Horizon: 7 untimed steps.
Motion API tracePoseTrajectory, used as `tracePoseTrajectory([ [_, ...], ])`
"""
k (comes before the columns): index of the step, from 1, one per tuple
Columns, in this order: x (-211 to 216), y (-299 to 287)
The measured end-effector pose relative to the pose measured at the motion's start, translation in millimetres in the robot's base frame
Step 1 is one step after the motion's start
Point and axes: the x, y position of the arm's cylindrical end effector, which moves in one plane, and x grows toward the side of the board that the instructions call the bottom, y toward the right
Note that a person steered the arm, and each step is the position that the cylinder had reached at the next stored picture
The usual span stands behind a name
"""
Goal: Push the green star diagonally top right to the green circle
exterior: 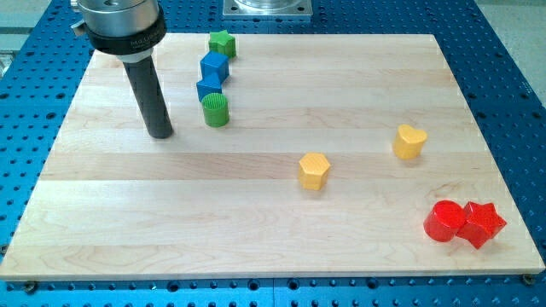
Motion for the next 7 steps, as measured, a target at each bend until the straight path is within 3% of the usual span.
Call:
tracePoseTrajectory([
  [2,0,0],
  [4,-78,6],
  [6,-179,42],
  [7,-209,68],
])
